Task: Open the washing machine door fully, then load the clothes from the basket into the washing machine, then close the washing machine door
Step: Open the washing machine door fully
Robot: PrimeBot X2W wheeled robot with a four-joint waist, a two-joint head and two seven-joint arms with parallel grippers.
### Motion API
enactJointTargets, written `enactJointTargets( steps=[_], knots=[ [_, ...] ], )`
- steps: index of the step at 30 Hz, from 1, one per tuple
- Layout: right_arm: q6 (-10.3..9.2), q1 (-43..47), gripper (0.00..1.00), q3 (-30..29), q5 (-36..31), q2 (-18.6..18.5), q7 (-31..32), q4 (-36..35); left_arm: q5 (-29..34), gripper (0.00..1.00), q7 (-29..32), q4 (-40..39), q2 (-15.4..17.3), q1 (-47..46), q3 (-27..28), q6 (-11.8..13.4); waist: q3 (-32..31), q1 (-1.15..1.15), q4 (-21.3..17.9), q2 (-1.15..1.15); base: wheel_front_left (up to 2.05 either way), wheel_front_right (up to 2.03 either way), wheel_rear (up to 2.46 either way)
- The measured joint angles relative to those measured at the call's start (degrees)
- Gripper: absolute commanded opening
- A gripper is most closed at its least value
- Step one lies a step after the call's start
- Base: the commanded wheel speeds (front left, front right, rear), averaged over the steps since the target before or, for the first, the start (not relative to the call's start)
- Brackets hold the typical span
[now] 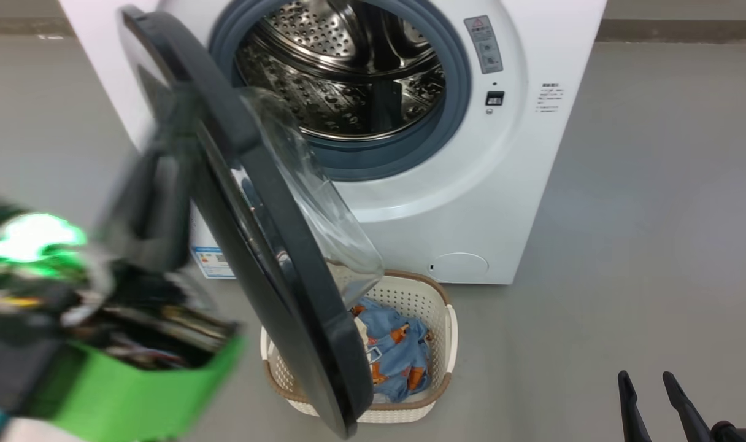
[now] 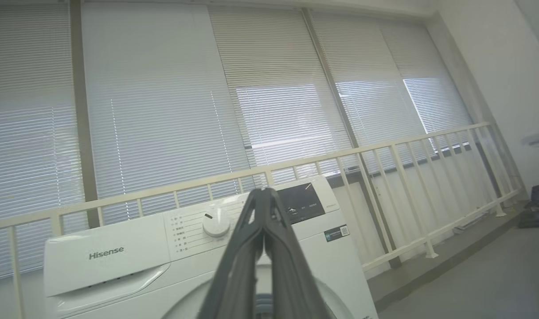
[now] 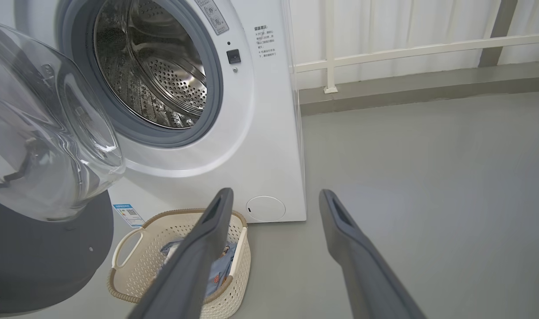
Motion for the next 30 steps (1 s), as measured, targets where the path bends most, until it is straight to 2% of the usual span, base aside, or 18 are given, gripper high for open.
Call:
enactJointTargets(
  steps=[3,8,10,16,22,30],
  knots=[
    [0.00,0.4,1.00,-0.3,0.0,0.2,0.0,0.0,-1.4,0.00,4.7,-2.5,-1.3,-2.8,-7.4,0.0,-0.2,0.00,0.9,0.00,0.00,0.00,0.00],
    [0.01,0.5,1.00,-0.4,0.0,0.5,0.0,-0.2,-4.2,0.00,11.4,-3.0,-5.9,-1.0,-18.2,0.2,-0.4,0.00,2.0,0.00,0.00,0.00,0.00],
    [0.01,0.5,1.00,-0.5,0.0,0.5,0.0,-0.2,-6.4,0.00,13.3,-2.4,-6.9,3.5,-22.7,1.8,-0.4,0.00,2.5,0.00,0.00,0.00,0.00],
    [0.00,0.6,1.00,-0.9,0.1,0.6,0.0,-0.2,-8.9,0.00,13.7,0.9,-7.0,10.3,-24.6,5.4,-0.1,0.00,3.5,0.00,0.00,0.00,0.00],
    [0.01,0.6,1.00,-0.9,0.1,0.7,0.0,0.0,-12.2,0.00,13.1,6.0,-7.2,15.0,-26.2,7.2,0.2,0.00,4.7,0.00,0.00,0.00,0.00],
    [0.00,0.6,1.00,-1.1,0.1,0.7,0.0,0.1,-15.5,0.00,13.2,7.6,-7.5,15.6,-27.3,8.7,1.2,0.00,6.3,0.00,0.00,0.00,0.00]
  ],
)
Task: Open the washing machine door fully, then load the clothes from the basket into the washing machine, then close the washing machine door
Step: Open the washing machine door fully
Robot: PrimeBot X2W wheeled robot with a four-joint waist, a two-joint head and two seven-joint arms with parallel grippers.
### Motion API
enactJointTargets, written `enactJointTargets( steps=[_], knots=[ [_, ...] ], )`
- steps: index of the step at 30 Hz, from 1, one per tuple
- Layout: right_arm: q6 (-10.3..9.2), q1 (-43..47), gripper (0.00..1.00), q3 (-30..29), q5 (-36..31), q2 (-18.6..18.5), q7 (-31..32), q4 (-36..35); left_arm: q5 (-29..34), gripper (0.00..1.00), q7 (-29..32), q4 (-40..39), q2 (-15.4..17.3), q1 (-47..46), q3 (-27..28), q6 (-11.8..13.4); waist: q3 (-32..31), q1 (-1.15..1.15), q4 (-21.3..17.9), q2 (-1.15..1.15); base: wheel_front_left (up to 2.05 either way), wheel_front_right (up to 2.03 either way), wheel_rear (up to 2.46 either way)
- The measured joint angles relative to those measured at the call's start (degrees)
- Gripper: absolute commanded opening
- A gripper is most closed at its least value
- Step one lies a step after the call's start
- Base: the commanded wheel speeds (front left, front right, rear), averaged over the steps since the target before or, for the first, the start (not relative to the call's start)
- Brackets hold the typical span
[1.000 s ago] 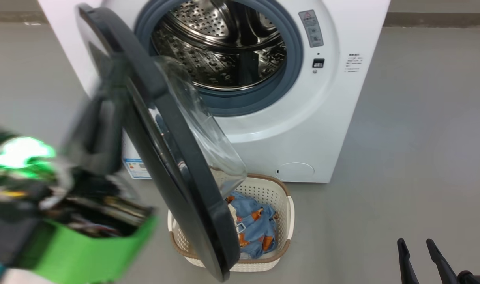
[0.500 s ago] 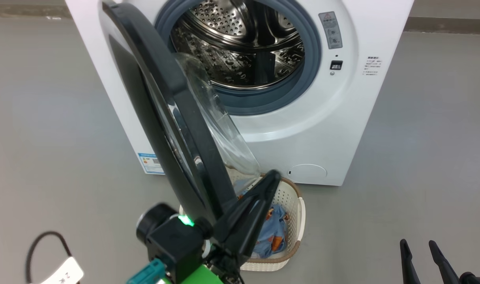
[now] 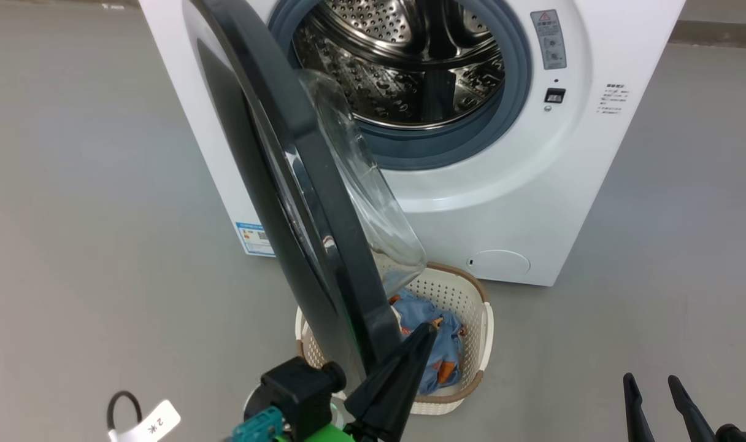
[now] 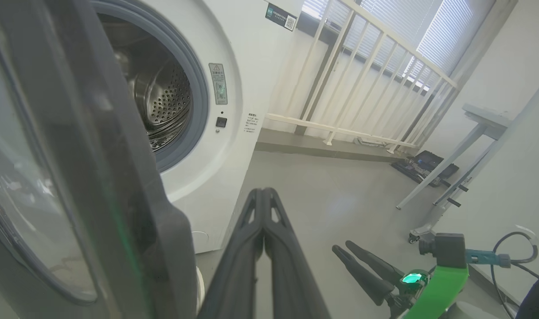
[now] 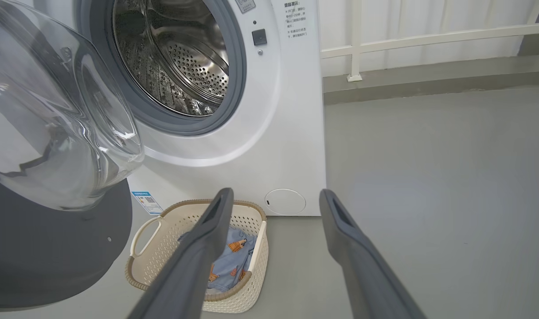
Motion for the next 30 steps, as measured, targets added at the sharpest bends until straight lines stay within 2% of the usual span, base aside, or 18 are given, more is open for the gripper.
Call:
enactJointTargets(
  steps=[12,30],
  knots=[
    [0.01,-0.5,1.00,0.2,0.0,0.0,0.0,0.7,-3.9,0.00,0.4,2.6,-0.2,-0.3,-0.4,0.2,2.4,0.00,0.7,0.00,0.00,0.00,0.00],
    [0.01,-2.6,1.00,0.6,-0.1,-0.3,0.0,1.2,-5.5,0.00,-1.7,4.4,-0.6,-1.6,-1.4,1.4,4.2,0.00,1.4,0.00,0.00,0.00,0.00]
  ],
)
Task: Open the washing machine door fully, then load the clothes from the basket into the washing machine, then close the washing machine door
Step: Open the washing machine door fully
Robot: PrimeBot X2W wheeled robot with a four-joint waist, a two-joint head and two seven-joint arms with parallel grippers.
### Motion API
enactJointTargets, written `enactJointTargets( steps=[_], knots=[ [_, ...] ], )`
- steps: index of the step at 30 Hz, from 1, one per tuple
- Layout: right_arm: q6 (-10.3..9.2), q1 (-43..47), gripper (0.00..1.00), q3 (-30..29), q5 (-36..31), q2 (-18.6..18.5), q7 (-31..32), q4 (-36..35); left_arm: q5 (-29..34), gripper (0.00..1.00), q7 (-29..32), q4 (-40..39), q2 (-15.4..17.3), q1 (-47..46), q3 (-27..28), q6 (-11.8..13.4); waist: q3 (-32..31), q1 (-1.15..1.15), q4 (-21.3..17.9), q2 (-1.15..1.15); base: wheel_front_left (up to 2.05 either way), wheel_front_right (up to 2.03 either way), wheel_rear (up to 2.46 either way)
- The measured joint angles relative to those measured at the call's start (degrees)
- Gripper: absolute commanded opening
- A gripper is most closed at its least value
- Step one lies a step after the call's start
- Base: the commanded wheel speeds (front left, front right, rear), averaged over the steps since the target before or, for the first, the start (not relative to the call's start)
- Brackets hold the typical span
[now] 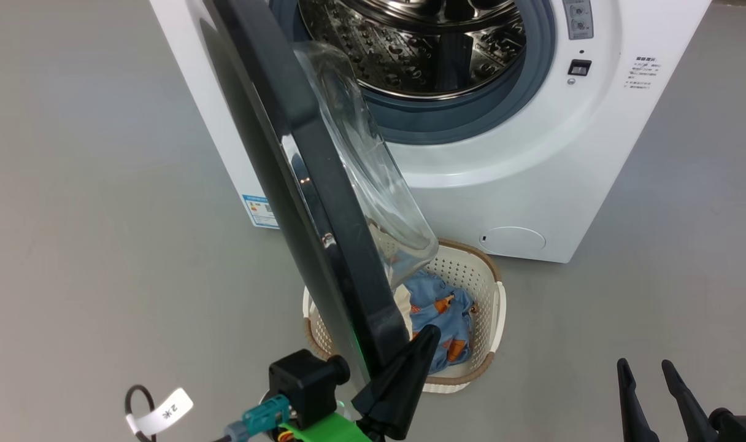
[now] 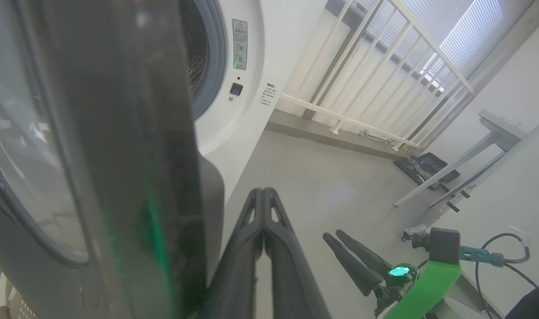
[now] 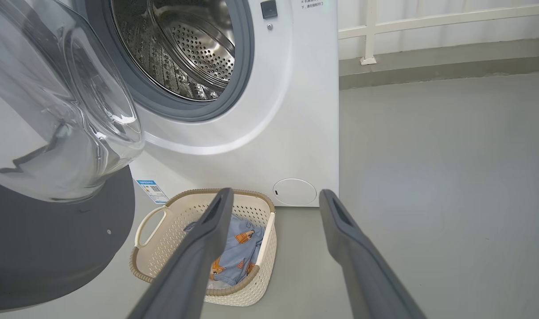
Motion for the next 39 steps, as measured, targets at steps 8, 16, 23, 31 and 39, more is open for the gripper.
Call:
enactJointTargets(
  steps=[8,16,23,31,39],
  knots=[
    [0.00,0.0,1.00,0.1,0.0,-0.3,0.0,0.1,-0.2,0.00,-1.0,0.7,0.0,-0.2,-0.1,0.7,0.2,0.00,0.9,0.00,0.00,0.00,0.00],
    [0.00,-0.2,1.00,0.3,0.0,-0.5,0.0,0.4,-0.2,0.00,-1.4,1.2,-0.1,-0.4,-0.1,1.4,0.5,0.00,2.6,0.00,0.00,0.00,0.00],
    [0.00,-1.2,1.00,0.4,0.0,-0.6,0.0,0.6,0.2,0.00,-1.9,1.2,-0.4,-1.0,-0.4,1.7,0.9,0.00,3.8,0.00,0.00,0.00,0.00],
    [0.00,-1.1,1.00,0.3,0.0,-0.6,0.0,0.6,0.8,0.00,-1.8,1.3,0.1,-1.1,-0.5,2.2,0.5,0.00,4.8,0.00,0.00,0.00,0.00],
    [0.00,-1.0,1.00,0.5,0.0,-0.5,0.0,0.6,0.9,0.00,-0.9,0.4,1.7,-1.1,-0.5,2.9,0.0,0.00,6.2,0.00,0.00,0.00,0.00]
  ],
)
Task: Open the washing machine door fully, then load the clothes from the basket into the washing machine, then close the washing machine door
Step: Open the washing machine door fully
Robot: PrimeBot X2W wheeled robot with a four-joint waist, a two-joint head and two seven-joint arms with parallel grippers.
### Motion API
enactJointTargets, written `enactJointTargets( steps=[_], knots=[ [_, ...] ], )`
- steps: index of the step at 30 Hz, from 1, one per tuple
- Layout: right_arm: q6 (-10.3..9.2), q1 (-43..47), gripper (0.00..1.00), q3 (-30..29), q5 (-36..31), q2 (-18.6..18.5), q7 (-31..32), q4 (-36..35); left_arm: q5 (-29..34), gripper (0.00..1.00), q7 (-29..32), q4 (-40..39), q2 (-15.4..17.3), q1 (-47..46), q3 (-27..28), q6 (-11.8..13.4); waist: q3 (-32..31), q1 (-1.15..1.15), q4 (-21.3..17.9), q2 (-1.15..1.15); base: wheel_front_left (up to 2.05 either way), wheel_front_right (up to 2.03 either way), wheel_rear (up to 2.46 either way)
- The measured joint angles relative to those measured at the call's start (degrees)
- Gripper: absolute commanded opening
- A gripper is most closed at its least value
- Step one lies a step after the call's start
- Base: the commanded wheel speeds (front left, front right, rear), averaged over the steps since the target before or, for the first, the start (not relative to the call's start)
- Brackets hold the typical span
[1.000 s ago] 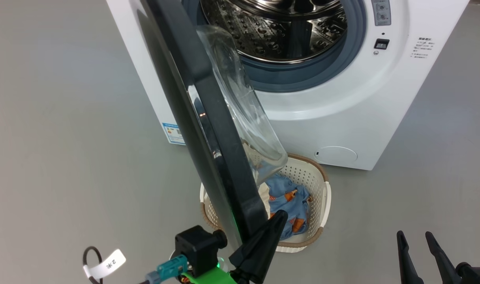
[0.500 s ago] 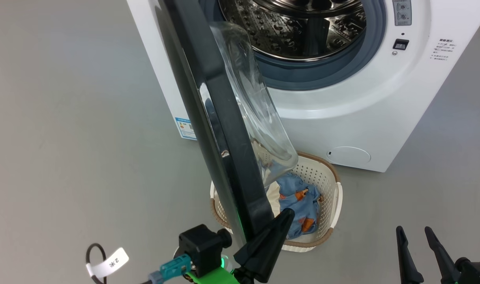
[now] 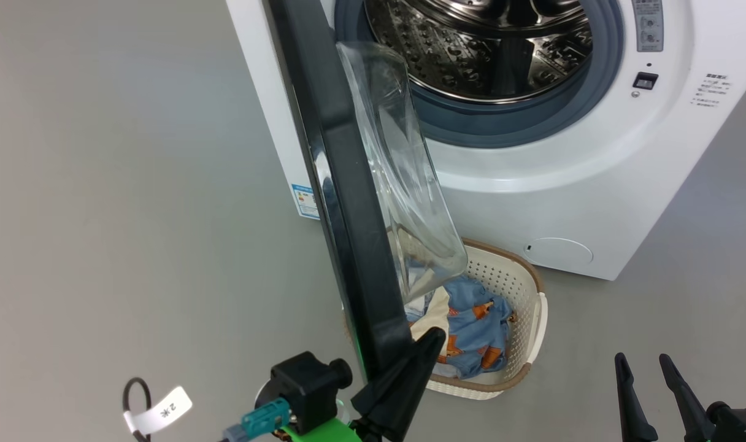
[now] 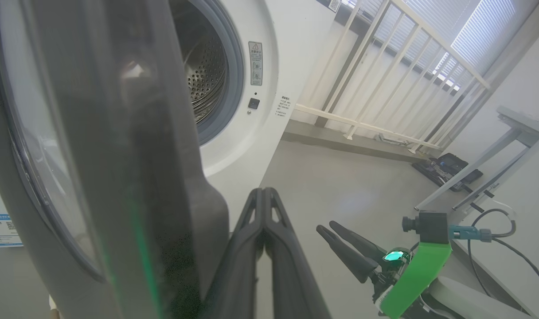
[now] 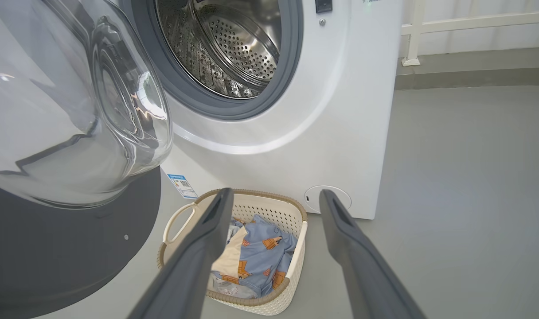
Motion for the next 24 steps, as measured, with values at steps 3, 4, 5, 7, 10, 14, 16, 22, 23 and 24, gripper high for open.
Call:
enactJointTargets(
  steps=[3,4,5,7,10,14,16,22,23,24],
  knots=[
    [0.00,0.1,1.00,-0.1,0.0,0.0,0.0,0.0,0.3,0.00,0.5,-0.7,1.1,0.0,0.2,0.5,-0.1,0.00,1.0,0.00,0.00,0.00,0.00],
    [0.00,0.1,1.00,-0.1,0.0,0.0,0.0,0.0,0.4,0.00,0.5,-1.0,1.4,0.1,0.3,0.7,-0.2,0.00,1.3,0.00,0.00,0.00,0.00],
    [0.00,0.1,1.00,-0.1,0.0,0.0,0.0,0.0,0.4,0.00,0.5,-1.2,1.7,0.1,0.5,0.8,-0.2,0.00,1.6,0.00,0.00,0.00,0.00],
    [0.00,0.1,1.00,-0.1,0.0,0.0,0.0,0.0,0.9,0.00,0.6,-1.6,2.4,0.1,1.1,1.1,-0.2,0.00,2.1,0.00,0.00,0.00,0.00],
    [0.00,0.1,1.00,-0.2,0.0,0.0,0.0,0.0,0.9,0.00,1.2,-2.4,3.6,0.3,1.7,1.3,-0.1,0.00,3.0,0.00,0.00,0.00,0.00],
    [0.00,0.1,1.00,-0.1,0.0,0.1,0.0,0.2,1.5,0.00,1.8,-3.3,5.2,0.5,2.7,1.9,0.0,0.00,4.2,0.00,0.00,0.00,0.00],
    [0.00,0.1,1.00,-0.1,0.0,0.1,0.0,0.2,2.0,0.00,2.1,-3.5,6.0,0.8,3.7,2.5,0.0,0.00,4.7,0.00,0.00,0.00,0.00],
    [0.00,0.1,1.00,0.1,0.0,0.0,0.0,0.4,2.8,0.00,2.5,-3.6,9.1,1.6,6.5,4.3,0.1,0.00,6.0,0.00,0.00,0.00,0.00],
    [0.00,0.1,1.00,0.1,0.0,0.0,0.0,0.4,2.9,0.00,2.6,-3.7,9.6,1.7,6.9,4.3,0.2,0.00,6.1,0.00,0.00,0.00,0.00],
    [0.00,0.1,1.00,0.1,0.0,0.0,0.0,0.4,2.9,0.00,2.6,-3.8,10.0,1.8,7.3,4.4,0.3,0.00,6.2,0.00,0.00,0.00,0.00]
  ],
)
